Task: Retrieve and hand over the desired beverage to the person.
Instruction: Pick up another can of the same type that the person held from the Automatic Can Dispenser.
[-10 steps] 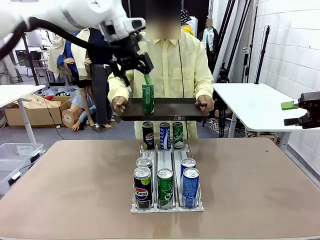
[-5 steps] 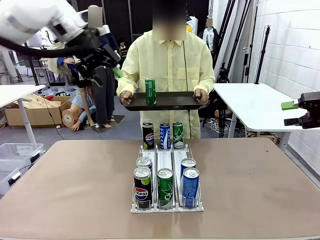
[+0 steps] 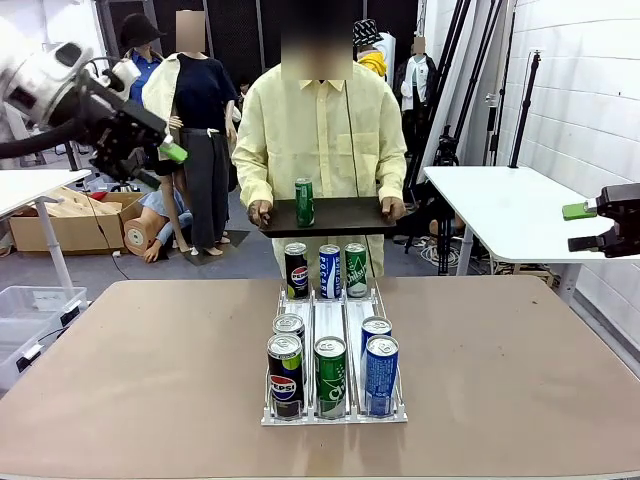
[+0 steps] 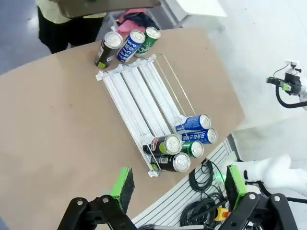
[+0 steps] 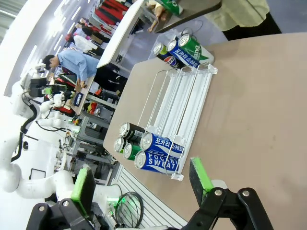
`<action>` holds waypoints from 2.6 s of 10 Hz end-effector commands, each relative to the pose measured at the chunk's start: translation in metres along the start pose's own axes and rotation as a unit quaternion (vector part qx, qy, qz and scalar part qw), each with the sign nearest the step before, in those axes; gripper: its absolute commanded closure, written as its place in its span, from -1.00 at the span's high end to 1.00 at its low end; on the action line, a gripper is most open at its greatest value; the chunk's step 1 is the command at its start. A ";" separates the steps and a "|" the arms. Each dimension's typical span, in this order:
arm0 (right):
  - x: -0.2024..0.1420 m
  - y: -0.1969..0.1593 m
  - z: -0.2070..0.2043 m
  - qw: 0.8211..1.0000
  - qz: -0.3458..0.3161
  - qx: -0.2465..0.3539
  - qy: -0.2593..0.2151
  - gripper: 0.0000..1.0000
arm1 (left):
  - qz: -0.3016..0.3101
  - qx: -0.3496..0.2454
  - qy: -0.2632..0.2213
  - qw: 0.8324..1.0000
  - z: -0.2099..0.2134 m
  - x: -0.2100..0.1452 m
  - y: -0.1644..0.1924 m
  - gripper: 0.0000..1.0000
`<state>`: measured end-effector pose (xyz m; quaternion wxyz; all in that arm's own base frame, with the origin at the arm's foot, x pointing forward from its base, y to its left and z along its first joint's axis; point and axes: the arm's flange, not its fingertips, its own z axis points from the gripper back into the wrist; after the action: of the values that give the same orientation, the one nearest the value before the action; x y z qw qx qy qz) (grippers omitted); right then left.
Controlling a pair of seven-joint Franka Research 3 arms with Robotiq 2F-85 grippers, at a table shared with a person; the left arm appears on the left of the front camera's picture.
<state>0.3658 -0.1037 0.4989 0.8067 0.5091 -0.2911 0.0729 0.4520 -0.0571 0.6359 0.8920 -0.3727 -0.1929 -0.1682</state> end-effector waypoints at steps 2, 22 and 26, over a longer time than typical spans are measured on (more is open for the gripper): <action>0.000 0.000 0.000 1.000 0.000 0.002 -0.001 1.00 | 0.016 -0.065 -0.008 0.998 0.003 -0.032 0.050 1.00; 0.000 0.000 0.000 1.000 0.000 0.002 -0.001 1.00 | 0.066 -0.222 -0.040 0.972 -0.060 -0.115 0.173 1.00; 0.000 0.000 0.000 1.000 0.000 0.002 -0.001 1.00 | 0.066 -0.222 -0.040 0.972 -0.060 -0.115 0.173 1.00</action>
<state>0.3658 -0.1037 0.4989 0.8067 0.5091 -0.2911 0.0728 0.4427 0.0313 0.4365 0.7882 -0.5801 -0.1578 -0.1314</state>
